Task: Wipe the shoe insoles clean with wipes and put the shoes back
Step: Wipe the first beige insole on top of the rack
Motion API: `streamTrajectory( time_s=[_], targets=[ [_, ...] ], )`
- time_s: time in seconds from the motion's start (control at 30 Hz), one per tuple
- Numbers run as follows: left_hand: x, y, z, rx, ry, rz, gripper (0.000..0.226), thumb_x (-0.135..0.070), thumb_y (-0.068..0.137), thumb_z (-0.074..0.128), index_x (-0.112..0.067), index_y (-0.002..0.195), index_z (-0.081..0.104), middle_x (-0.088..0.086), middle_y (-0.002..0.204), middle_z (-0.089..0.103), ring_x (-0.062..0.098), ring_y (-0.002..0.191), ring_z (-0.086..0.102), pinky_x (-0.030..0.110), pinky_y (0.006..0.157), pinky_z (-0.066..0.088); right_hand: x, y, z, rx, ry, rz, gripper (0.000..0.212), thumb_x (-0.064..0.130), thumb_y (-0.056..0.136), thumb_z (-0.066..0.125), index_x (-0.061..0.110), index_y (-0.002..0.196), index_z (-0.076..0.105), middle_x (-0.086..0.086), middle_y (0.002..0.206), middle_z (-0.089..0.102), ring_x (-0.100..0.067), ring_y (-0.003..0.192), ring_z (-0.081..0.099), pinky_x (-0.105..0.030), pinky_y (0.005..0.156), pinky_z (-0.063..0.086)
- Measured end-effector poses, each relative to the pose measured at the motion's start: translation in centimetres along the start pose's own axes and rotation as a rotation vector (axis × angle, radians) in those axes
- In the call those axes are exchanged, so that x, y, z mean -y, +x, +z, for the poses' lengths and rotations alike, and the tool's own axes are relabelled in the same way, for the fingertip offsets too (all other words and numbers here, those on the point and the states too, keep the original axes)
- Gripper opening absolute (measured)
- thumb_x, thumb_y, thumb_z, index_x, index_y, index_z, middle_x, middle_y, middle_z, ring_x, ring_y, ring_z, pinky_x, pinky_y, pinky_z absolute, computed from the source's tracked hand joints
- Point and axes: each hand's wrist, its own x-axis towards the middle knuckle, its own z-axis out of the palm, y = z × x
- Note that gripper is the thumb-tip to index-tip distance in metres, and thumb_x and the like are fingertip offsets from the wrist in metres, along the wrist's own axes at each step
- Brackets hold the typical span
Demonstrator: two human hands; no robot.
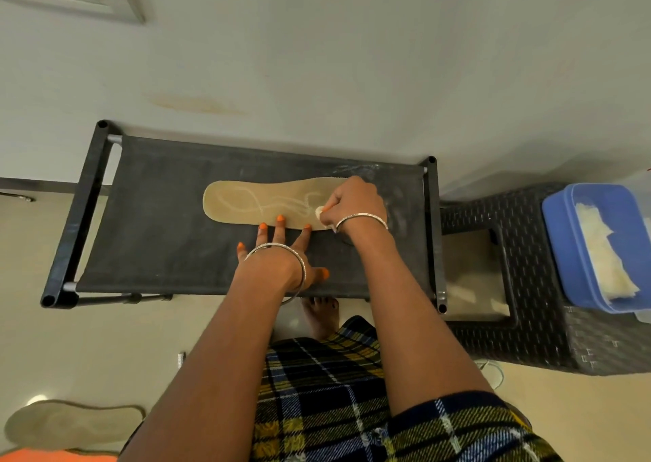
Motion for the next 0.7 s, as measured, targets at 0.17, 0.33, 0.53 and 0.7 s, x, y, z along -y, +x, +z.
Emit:
streamTrajectory(
  time_s=[0.17, 0.33, 0.53, 0.7],
  targets=[
    [0.2, 0.1, 0.0, 0.001, -0.013, 0.009, 0.087, -0.066, 0.091, 0.043, -0.044, 0.148, -0.018, -0.002, 0.155, -0.035, 0.031, 0.145, -0.025, 0.063, 0.115, 0.000, -0.9, 0.1, -0.5, -0.141, 0.047, 0.016, 0.013, 0.027, 0.073, 0.079, 0.023, 0.085, 0.076, 0.002, 0.090, 0.073, -0.022, 0.086, 0.070, -0.029, 0.070, 0.054],
    [0.3, 0.2, -0.1, 0.005, -0.013, 0.008, 0.086, -0.065, 0.091, 0.043, -0.044, 0.148, -0.019, -0.002, 0.155, -0.035, 0.032, 0.144, -0.025, 0.064, 0.115, 0.000, -0.5, -0.3, -0.7, -0.155, 0.075, -0.078, 0.006, 0.025, 0.081, 0.078, 0.025, 0.086, 0.080, 0.001, 0.093, 0.076, -0.022, 0.089, 0.070, -0.031, 0.077, 0.057],
    [0.2, 0.2, -0.2, 0.007, -0.005, 0.009, 0.086, -0.065, 0.091, 0.042, -0.043, 0.148, -0.018, -0.001, 0.155, -0.034, 0.032, 0.145, -0.024, 0.064, 0.116, 0.000, -0.5, -0.3, -1.2, -0.032, 0.047, -0.096, 0.010, 0.025, 0.076, 0.081, 0.027, 0.085, 0.081, 0.005, 0.094, 0.076, -0.019, 0.090, 0.070, -0.033, 0.081, 0.058],
    [0.5, 0.5, -0.1, 0.002, -0.005, 0.015, 0.085, -0.066, 0.091, 0.041, -0.044, 0.148, -0.019, -0.001, 0.155, -0.035, 0.033, 0.144, -0.025, 0.064, 0.115, 0.001, -0.2, -0.6, -0.7, -0.213, 0.085, -0.087, 0.004, 0.022, 0.082, 0.075, 0.023, 0.084, 0.078, 0.000, 0.090, 0.075, -0.022, 0.085, 0.070, -0.030, 0.074, 0.056]
  ],
)
